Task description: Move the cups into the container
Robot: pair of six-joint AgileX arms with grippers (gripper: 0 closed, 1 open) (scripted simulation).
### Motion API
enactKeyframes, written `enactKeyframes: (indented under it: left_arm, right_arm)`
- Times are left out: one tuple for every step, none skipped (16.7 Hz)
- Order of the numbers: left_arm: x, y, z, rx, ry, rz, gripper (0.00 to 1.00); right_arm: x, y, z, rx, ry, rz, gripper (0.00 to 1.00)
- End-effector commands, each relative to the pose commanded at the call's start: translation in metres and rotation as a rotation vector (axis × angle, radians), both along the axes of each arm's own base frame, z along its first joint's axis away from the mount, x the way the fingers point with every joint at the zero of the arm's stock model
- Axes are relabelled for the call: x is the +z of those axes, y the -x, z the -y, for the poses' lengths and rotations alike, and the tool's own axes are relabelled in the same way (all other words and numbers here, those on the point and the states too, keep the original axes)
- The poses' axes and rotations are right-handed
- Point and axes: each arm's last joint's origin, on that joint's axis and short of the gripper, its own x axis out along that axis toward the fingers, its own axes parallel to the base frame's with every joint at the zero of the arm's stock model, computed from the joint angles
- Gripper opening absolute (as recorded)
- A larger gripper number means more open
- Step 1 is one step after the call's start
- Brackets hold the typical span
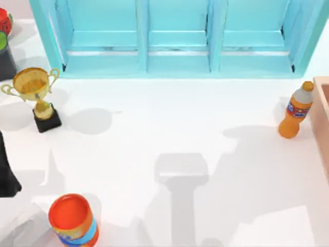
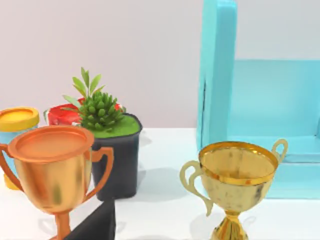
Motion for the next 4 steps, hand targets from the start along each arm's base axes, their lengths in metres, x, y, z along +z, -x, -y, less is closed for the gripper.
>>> enactKeyframes:
  left_arm:
    - [0.0,0.0,0.0,0.0,0.0,0.0,1.0]
    - [0.0,0.0,0.0,0.0,0.0,0.0,1.0]
    - [0.0,0.0,0.0,0.0,0.0,0.0,1.0]
    - [0.0,0.0,0.0,0.0,0.0,0.0,1.0]
  right_arm:
    - [0.009,0.002,-0.001,-0.001,0.0,0.001,1.0]
    - [0.016,0.003,-0.001,-0.002,0.001,0.002,1.0]
    - [0.02,0.004,-0.002,-0.002,0.001,0.003,1.0]
    - [0.021,0.004,-0.002,-0.002,0.001,0.004,1.0]
